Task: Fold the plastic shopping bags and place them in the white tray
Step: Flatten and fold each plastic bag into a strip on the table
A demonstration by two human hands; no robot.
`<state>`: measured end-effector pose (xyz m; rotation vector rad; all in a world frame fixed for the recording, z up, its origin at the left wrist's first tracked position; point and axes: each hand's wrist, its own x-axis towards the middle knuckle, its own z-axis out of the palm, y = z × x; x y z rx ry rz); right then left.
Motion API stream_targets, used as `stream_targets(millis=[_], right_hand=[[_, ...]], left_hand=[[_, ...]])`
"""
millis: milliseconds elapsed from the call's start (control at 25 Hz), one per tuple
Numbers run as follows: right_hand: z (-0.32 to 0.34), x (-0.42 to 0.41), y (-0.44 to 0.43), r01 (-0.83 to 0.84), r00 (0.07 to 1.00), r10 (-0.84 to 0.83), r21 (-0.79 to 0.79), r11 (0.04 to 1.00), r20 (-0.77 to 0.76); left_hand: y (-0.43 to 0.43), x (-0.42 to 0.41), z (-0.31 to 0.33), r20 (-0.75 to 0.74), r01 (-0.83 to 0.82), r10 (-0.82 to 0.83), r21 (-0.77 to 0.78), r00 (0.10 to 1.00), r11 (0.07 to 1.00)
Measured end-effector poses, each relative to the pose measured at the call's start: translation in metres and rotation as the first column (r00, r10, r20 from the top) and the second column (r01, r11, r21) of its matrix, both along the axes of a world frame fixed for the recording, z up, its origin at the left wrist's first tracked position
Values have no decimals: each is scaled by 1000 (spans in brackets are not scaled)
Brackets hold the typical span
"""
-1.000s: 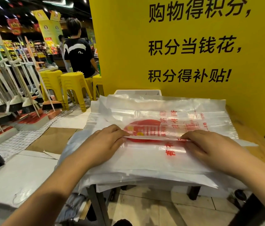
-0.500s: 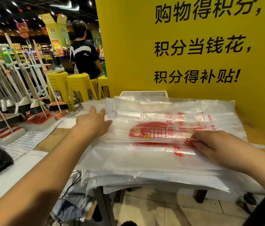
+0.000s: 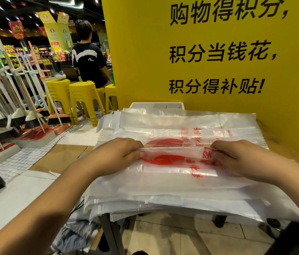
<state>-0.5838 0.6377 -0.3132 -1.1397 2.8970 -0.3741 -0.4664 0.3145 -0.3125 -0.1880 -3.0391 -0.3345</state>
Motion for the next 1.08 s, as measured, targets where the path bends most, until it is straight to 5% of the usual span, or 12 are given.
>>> stream_targets(millis=[360,560,680,880,1080], right_hand=[[16,-19,-12,33,999,-36,-92,995,-37],[-8,-24,-24,56,965,-29,98,994,-260],[-20,-16,-29,10,951,-2,25,1000,-309],[-34,12,-45,-56,997,56,-7,998,-49],[-45,13,-42,-36,999,36,35,999,8]], left_hand=[[-13,-24,28,-8,-107,109,135,994,985],[-6,-25,3,-67,-127,122,-80,990,989],[9,-14,-17,-72,-83,78,-73,994,994],[38,-1,-32,38,-163,165,-50,986,985],[64,27,-31,-2,-168,169,-119,986,979]])
